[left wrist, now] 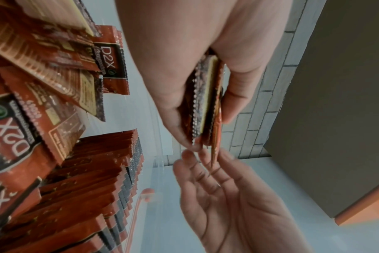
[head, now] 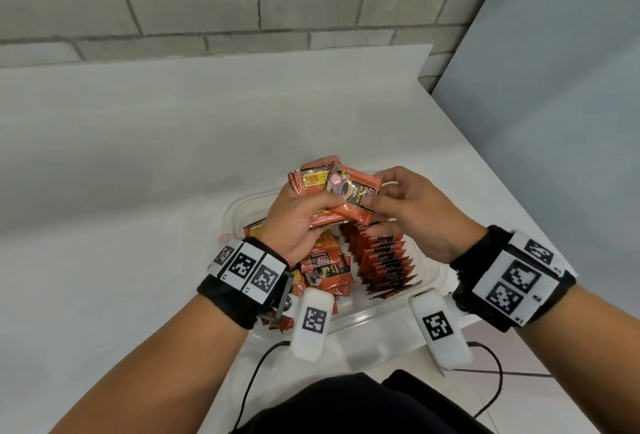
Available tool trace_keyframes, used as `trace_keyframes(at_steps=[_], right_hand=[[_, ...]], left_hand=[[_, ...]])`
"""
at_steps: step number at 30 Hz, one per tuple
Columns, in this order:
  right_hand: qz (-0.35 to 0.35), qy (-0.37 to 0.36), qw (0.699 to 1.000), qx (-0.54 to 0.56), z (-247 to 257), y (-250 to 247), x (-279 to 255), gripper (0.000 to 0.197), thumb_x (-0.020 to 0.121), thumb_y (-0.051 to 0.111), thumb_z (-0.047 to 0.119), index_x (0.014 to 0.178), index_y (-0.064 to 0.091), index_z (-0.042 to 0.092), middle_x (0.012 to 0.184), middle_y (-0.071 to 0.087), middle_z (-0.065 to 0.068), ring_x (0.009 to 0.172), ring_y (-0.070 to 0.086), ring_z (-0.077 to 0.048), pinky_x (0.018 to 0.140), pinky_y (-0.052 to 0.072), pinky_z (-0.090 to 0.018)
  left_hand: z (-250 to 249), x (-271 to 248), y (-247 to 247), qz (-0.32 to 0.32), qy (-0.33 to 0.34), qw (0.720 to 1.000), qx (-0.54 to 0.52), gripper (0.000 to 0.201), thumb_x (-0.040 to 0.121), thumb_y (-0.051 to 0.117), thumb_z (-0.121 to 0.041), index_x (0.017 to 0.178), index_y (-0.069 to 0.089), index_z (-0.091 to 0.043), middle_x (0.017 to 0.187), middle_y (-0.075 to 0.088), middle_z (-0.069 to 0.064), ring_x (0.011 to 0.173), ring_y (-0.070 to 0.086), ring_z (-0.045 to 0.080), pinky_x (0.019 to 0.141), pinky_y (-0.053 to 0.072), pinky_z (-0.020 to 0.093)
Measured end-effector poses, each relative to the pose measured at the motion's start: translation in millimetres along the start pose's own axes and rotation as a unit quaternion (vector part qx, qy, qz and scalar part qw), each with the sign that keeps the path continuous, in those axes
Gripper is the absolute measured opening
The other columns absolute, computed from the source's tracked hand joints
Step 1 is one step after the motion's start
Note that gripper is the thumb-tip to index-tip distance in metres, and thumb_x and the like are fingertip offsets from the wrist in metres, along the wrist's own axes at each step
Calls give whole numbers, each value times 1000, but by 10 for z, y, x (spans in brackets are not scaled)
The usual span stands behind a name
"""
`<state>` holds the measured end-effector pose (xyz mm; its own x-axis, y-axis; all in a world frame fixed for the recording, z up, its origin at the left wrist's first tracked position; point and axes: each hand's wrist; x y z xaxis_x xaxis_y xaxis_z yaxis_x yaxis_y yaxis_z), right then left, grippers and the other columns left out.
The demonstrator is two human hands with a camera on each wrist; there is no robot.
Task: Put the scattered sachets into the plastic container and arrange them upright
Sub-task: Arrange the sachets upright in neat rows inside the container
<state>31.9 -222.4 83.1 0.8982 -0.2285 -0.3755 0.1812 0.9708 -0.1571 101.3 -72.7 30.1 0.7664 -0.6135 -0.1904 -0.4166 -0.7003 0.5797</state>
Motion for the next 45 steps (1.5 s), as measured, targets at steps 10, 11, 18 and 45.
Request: trace_keyframes(at_steps=[10,11,18,45], right_hand=[[76,-143,948,-273,25,-525,-253,44,94,53,4,121,53,39,96,61,-2,86,69,-13,77,57,-36],[93,-149,932,-316,-16,-554,-281,42,93,55,6,122,54,37,95,63,3,86,68,-12,76,56,-38],[161,-156,899,-377,-295,-543,-341,29,90,60,2,105,68,26,98,67,17,89,63,-2,76,47,-12],[137,-169,744,-631,-511,-370,-267,15,85,60,12,76,69,20,77,66,6,71,58,-13,67,41,-23]], left_hand=[[-41,-10,45,-5,-13,999,-49,29,74,62,-14,103,61,-12,83,67,10,68,67,22,63,56,32],[-39,-8,45,-6,-12,999,-48,30,74,61,-14,104,62,-14,83,67,10,68,66,22,63,56,32],[-26,0,35,-9,-20,999,-28,36,74,63,-16,110,62,-14,86,68,10,70,67,22,63,56,33],[-12,1,16,-12,-29,1000,2,41,72,66,-19,112,61,-12,88,69,11,73,67,23,65,56,34]])
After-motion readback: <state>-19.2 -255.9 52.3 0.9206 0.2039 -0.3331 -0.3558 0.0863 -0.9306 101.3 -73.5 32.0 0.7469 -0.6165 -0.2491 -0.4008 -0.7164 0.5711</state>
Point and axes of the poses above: each hand's wrist, its own x-axis towards the middle knuckle, its own y-axis out of the palm, z = x × y
